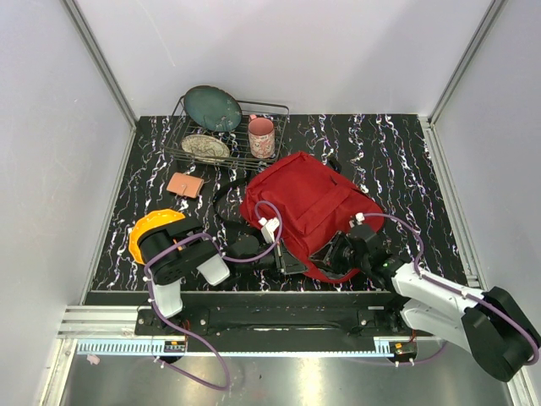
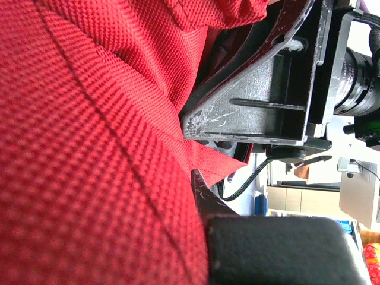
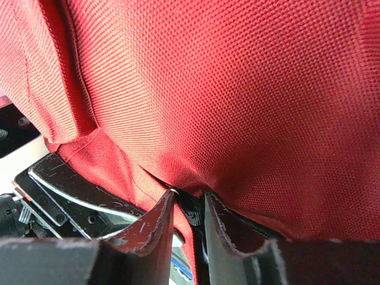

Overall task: Pack the student bag
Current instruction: Zip the student bag at the center of the board.

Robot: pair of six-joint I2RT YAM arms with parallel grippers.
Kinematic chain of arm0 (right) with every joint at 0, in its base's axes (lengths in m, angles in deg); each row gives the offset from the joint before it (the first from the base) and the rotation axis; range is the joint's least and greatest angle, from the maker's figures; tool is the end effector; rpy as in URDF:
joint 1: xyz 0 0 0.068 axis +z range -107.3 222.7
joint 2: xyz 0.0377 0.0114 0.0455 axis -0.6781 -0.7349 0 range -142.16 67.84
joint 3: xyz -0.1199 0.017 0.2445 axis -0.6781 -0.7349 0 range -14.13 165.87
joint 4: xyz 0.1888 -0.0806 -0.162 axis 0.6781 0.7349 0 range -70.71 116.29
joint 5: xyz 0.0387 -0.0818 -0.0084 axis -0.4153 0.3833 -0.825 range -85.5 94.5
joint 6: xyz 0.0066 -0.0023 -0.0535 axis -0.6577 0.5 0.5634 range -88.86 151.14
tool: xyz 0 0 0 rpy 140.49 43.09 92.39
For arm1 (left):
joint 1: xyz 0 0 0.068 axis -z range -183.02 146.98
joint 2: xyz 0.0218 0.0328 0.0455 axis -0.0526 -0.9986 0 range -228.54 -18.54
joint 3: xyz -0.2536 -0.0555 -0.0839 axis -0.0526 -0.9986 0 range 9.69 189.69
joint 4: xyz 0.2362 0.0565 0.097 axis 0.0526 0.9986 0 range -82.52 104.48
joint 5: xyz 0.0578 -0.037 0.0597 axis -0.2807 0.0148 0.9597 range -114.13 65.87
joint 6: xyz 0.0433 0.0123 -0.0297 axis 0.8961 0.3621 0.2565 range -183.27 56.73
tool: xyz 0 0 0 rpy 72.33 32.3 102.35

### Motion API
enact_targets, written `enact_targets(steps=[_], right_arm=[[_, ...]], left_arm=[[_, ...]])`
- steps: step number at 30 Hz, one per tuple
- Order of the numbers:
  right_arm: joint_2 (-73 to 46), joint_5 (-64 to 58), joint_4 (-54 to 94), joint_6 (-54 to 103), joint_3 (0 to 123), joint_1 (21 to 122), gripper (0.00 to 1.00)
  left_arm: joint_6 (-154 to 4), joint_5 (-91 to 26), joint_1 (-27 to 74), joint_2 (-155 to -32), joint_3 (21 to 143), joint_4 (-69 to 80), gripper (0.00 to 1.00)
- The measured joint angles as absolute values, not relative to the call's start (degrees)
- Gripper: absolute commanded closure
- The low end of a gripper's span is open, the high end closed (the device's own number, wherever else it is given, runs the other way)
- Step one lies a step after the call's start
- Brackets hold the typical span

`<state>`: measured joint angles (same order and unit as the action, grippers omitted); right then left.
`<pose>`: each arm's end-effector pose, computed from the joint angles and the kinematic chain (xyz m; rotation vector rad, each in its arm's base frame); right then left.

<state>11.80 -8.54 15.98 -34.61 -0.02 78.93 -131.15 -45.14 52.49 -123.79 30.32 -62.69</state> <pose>0.1402 0.1128 0.1455 0.5068 2.4663 1.1207 0.1459 -0.2348 0.1031 0.0779 2.2437 -1.7113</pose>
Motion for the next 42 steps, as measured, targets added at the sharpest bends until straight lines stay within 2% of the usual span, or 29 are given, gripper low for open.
enact_targets(steps=[3,7,8,9,21,22,23,26,29,31,42], right_arm=[[10.84,-8.67,14.85,-34.72,0.02,78.93,0.78],[10.25,-8.69,14.06,-34.74,0.11,78.93,0.83],[10.23,-8.69,14.02,-34.77,0.11,78.93,0.87],[10.21,-8.67,13.93,-34.85,0.11,78.93,0.99],[16.83,-5.1,18.23,-35.11,0.2,78.93,1.0],[17.66,-4.82,19.52,-35.07,0.31,78.93,1.0],[18.14,-4.51,20.4,-35.03,0.42,78.93,1.0],[19.08,-4.21,22.3,-34.87,0.48,78.93,1.0],[20.05,-3.99,23.76,-34.87,0.46,78.93,1.0],[20.59,-3.99,24.07,-34.87,0.46,78.93,1.0],[21.23,-4.21,24.92,-34.7,0.46,78.93,1.0]], left_arm=[[-131.28,-45.14,52.49,-123.79,30.34,-62.67,1.0],[-131.3,-45.14,52.49,-123.81,30.34,-62.67,1.0],[-131.3,-45.14,52.49,-123.81,30.34,-62.67,1.0],[-131.3,-45.14,52.49,-123.81,30.34,-62.67,1.0],[-132.37,-45.23,52.38,-124.16,30.21,-62.93,0.99],[-132.65,-45.32,52.29,-124.18,30.12,-62.95,0.95],[-132.85,-45.47,52.16,-124.32,30.1,-63.06,0.8],[-133.57,-46.63,51.59,-124.82,30.1,-63.48,0.51],[-134.42,-48.2,51.22,-125.19,30.05,-63.89,0.38],[-134.66,-48.42,51.18,-125.15,29.77,-64.22,0.33],[-134.27,-43.83,50.22,-121.76,27.85,-64.29,0.3]])
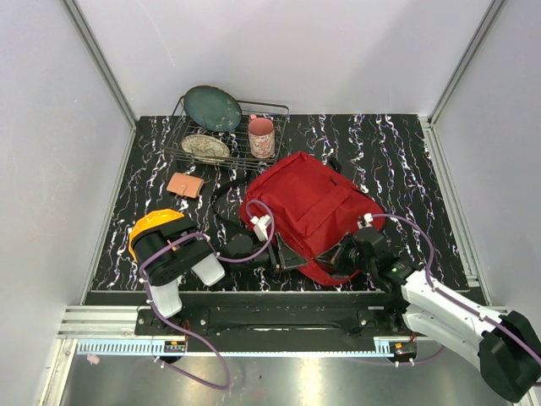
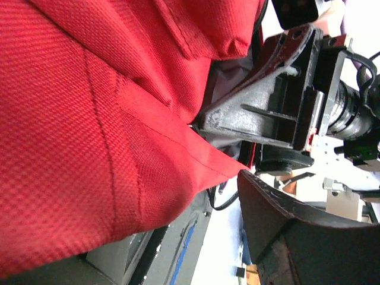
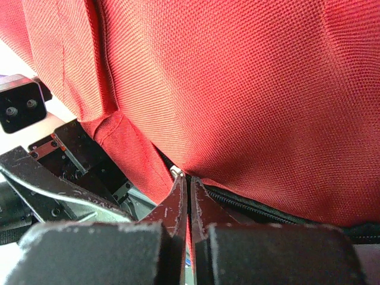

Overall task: Pack the student bag
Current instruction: Zip the student bag at the center of the board.

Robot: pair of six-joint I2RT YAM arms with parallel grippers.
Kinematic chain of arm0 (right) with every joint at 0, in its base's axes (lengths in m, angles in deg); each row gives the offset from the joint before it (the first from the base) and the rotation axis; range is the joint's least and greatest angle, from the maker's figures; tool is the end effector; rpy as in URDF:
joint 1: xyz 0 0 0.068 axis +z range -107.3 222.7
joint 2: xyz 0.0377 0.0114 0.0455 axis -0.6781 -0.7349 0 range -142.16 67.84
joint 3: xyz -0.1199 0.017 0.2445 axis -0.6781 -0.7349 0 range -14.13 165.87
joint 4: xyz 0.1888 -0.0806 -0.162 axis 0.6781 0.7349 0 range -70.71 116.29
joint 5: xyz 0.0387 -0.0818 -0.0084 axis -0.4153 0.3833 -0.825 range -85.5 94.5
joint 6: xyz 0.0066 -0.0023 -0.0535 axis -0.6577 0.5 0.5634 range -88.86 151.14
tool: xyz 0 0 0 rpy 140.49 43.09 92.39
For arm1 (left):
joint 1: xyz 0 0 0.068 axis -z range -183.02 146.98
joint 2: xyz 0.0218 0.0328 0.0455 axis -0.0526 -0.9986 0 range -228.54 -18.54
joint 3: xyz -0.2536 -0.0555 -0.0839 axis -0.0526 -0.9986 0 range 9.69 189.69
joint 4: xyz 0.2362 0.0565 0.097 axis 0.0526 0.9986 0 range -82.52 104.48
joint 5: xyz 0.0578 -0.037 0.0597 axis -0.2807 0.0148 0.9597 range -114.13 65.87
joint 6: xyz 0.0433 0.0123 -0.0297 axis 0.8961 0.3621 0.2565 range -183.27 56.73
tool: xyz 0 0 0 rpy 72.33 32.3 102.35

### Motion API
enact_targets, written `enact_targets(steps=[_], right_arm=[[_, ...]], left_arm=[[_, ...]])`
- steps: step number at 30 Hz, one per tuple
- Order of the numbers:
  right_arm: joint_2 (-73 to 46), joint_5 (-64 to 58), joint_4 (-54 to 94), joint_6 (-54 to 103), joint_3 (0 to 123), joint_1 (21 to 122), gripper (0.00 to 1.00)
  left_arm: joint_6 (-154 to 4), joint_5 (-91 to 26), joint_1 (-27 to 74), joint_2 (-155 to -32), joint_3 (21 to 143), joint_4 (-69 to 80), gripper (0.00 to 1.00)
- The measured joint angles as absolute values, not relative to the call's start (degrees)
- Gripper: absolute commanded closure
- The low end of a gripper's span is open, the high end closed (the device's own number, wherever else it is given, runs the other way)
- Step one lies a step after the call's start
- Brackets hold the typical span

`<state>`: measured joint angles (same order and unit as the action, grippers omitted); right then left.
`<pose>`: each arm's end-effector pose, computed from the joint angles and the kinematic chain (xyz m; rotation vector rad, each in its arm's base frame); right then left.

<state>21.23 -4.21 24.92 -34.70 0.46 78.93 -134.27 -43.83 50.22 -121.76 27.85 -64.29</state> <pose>0.1296 0.1017 0.1596 0.5418 2.4118 1.0625 0.1497 -0.2203 0.1068 -0.0410 2.2190 -1.7161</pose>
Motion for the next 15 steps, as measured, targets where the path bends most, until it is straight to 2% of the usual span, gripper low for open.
enact_targets(steps=[6,13,14,15], right_arm=[[21.86,-4.75,25.18,-34.63,0.46,78.93,1.0],[22.6,-5.72,25.36,-34.52,0.46,78.93,1.0],[22.84,-5.69,25.53,-34.5,0.46,78.93,1.0],[23.15,-5.72,25.71,-34.48,0.46,78.93,1.0]], left_arm=[[-134.23,-40.84,49.89,-121.74,27.76,-63.78,0.26],[-133.79,-38.46,48.86,-120.58,29.68,-58.45,0.27],[-133.77,-38.35,48.66,-120.36,30.29,-57.45,0.28],[-133.7,-38.22,48.47,-119.94,31.13,-55.65,0.37]])
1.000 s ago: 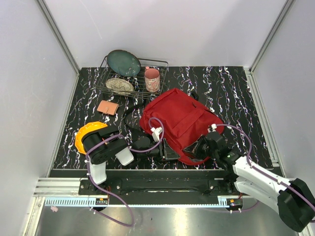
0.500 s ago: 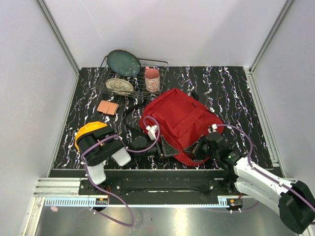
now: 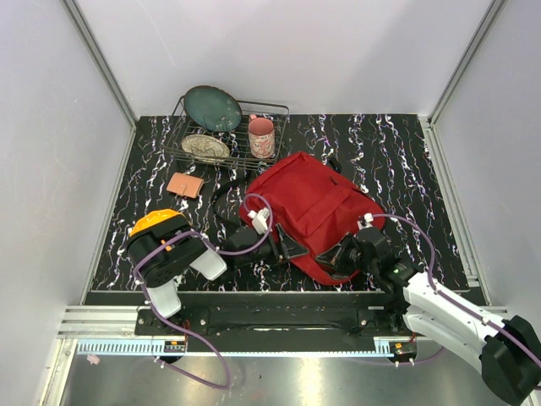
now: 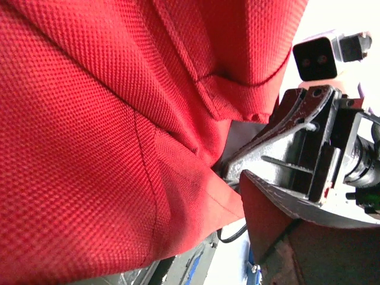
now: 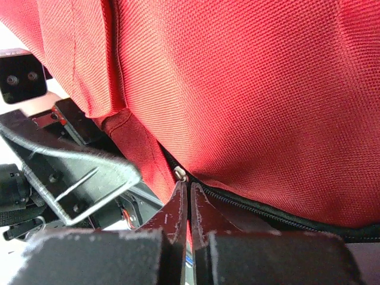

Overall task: Pack the student bag
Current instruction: Zip the student bag at the center of the board.

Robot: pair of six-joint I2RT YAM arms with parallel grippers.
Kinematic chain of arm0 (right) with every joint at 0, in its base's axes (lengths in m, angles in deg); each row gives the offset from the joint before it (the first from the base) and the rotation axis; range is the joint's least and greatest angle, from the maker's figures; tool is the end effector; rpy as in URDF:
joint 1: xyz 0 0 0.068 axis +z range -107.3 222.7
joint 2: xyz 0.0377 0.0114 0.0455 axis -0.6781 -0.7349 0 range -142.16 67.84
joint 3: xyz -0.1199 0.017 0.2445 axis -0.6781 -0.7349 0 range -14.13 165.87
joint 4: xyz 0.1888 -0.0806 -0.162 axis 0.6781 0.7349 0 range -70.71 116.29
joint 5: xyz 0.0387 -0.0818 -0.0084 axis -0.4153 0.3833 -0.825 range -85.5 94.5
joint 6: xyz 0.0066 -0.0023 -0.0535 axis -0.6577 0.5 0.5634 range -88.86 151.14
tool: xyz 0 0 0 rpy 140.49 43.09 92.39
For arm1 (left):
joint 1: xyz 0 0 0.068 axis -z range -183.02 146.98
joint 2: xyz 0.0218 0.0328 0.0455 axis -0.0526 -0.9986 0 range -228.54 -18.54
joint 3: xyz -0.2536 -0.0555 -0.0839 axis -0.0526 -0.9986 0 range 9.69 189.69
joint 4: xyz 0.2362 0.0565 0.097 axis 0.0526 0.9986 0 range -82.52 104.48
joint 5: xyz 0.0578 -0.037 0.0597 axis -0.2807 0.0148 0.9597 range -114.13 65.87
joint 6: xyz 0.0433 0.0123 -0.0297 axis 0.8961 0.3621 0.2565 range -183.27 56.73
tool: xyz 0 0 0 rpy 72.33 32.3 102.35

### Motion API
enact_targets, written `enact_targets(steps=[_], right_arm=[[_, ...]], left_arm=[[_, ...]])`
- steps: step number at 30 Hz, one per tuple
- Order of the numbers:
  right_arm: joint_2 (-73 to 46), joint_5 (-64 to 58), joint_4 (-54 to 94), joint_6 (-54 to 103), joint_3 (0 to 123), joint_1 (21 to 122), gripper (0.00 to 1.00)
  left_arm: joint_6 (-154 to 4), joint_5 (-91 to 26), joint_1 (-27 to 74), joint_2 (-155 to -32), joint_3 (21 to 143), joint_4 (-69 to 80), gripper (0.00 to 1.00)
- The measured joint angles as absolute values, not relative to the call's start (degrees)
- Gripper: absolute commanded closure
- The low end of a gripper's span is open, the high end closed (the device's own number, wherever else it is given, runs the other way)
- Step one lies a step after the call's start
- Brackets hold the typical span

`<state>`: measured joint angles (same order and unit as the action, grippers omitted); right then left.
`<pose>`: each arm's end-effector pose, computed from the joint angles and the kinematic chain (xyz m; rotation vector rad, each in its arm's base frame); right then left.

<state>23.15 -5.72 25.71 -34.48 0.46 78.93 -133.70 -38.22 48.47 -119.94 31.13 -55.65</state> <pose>0.1269 0.1009 0.1633 0.5167 2.4068 1.1006 0.1664 -0.2229 0.1101 -0.1650 2.2299 -1.5783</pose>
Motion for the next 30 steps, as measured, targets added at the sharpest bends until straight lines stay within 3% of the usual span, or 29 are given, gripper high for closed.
enact_targets(steps=[3,4,6,27,29,30], right_arm=[[23.78,-5.74,25.84,-34.44,0.46,78.93,1.0],[23.91,-5.74,25.86,-34.39,0.46,78.93,1.0],[24.02,-5.72,26.12,-34.26,0.46,78.93,1.0],[38.25,-4.05,51.0,-27.27,7.39,78.93,1.0],[40.48,-1.89,55.15,-26.83,8.81,78.93,1.0],[41.84,-0.08,57.69,-26.57,9.84,78.95,1.0]], left_arm=[[-133.09,-37.74,47.99,-119.0,33.29,-50.8,0.68],[-132.89,-37.47,47.83,-118.83,33.97,-49.03,0.88],[-131.89,-36.75,47.57,-118.39,34.99,-45.14,1.0],[-128.63,-41.19,37.41,-110.17,30.43,-38.47,1.0],[-128.17,-42.41,36.45,-109.96,30.4,-38.34,0.91],[-127.95,-43.11,35.86,-109.8,30.27,-38.3,0.8]])
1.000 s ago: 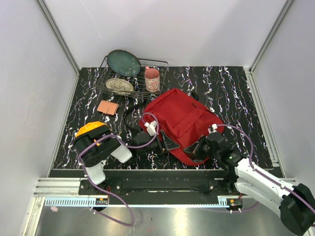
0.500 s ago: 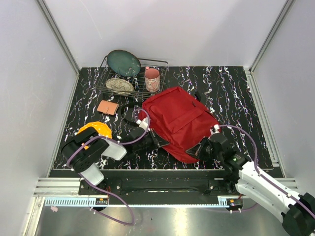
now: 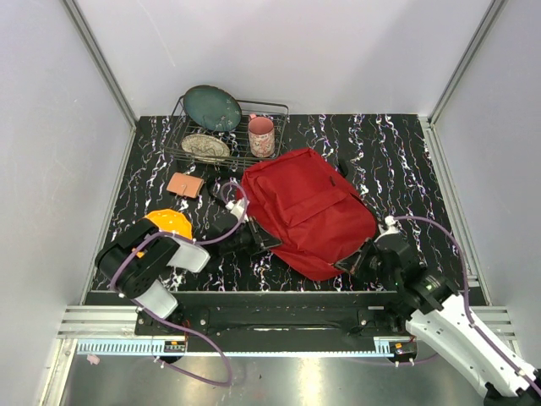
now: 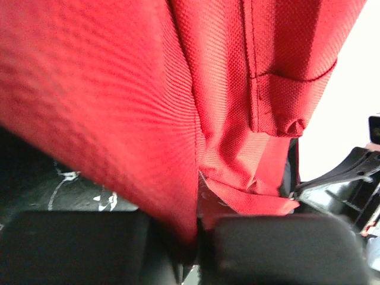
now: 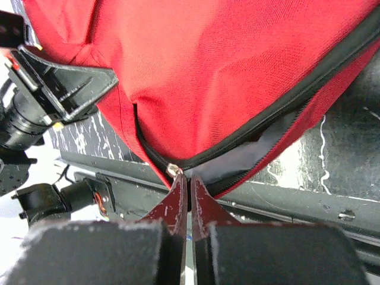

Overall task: Pack the student bag
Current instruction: Zip the student bag at the center of the board.

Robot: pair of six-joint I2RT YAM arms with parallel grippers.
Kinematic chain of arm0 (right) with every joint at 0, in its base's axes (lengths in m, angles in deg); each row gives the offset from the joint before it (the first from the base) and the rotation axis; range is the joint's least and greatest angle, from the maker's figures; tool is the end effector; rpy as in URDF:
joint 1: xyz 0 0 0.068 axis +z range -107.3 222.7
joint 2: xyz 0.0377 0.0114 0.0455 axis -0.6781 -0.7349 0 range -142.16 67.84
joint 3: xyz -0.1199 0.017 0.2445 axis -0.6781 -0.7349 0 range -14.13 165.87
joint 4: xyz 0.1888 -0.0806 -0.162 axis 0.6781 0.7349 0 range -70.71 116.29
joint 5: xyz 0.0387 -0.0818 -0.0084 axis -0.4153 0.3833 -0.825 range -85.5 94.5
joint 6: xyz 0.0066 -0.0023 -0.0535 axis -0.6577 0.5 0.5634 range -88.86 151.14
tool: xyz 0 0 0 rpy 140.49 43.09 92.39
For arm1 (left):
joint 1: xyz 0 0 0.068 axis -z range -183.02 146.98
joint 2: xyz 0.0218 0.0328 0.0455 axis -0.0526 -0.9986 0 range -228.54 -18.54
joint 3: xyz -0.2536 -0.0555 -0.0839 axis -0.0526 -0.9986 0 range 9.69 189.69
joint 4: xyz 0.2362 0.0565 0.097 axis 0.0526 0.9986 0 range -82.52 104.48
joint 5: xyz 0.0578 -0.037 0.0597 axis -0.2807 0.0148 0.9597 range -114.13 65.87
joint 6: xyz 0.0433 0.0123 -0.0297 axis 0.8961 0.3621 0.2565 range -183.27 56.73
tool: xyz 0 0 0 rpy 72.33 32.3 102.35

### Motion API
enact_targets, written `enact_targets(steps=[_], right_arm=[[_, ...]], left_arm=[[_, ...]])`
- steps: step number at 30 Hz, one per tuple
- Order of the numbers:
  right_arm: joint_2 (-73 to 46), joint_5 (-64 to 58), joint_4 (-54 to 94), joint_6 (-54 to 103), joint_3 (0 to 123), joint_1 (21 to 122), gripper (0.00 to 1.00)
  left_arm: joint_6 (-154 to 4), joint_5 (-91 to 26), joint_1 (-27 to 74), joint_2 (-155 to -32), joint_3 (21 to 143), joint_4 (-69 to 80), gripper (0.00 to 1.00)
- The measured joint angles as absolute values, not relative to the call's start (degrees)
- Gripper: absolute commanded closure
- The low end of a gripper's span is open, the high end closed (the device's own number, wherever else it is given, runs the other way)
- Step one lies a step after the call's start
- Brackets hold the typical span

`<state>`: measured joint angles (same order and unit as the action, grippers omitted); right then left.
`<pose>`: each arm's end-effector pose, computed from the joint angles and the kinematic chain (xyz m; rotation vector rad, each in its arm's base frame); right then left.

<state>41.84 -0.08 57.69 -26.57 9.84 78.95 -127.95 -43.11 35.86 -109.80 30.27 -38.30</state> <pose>0.0894 0.0692 0.2095 0.4131 2.4236 0.8970 0.1962 -0.1730 0.1207 -0.2745 2.2974 -1.3914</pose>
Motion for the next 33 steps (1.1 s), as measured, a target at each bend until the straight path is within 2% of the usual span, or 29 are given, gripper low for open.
enact_targets(steps=[2,4,7,9,11,16,21,26,33], right_arm=[[44.48,1.76,59.61,-26.5,10.69,78.95,1.0],[45.11,2.55,59.92,-26.57,10.82,78.93,1.0],[43.1,2.11,59.04,-26.57,10.8,78.97,1.0],[40.04,1.76,57.27,-26.39,10.73,78.97,1.0],[37.12,0.91,55.43,-26.0,10.71,78.97,1.0],[30.75,-1.48,50.28,-24.19,10.73,78.97,1.0],[27.61,-2.94,47.87,-22.79,11.15,78.97,1.0],[29.03,-2.9,47.76,-22.44,11.74,78.97,1.0],[33.03,-2.15,48.94,-22.63,11.74,78.97,1.0]], left_arm=[[-127.21,-43.79,34.87,-109.12,29.77,-38.06,0.5],[-125.79,-44.07,33.78,-107.42,29.18,-37.51,0.33],[-124.02,-44.34,33.32,-103.6,28.46,-36.33,0.21],[-122.6,-44.05,33.08,-99.38,28.13,-33.67,0.16],[-120.96,-42.7,33.6,-94.59,28.04,-29.73,0.03],[-114.84,-34.09,42.0,-80.67,30.01,-12.81,0.01],[-106.82,-26.85,50.22,-74.37,37.14,2.94,0.01],[-96.39,-26.46,51.64,-77.24,44.68,10.05,0.01],[-80.94,-29.23,57.23,-93.3,55.89,13.68,0.01]])
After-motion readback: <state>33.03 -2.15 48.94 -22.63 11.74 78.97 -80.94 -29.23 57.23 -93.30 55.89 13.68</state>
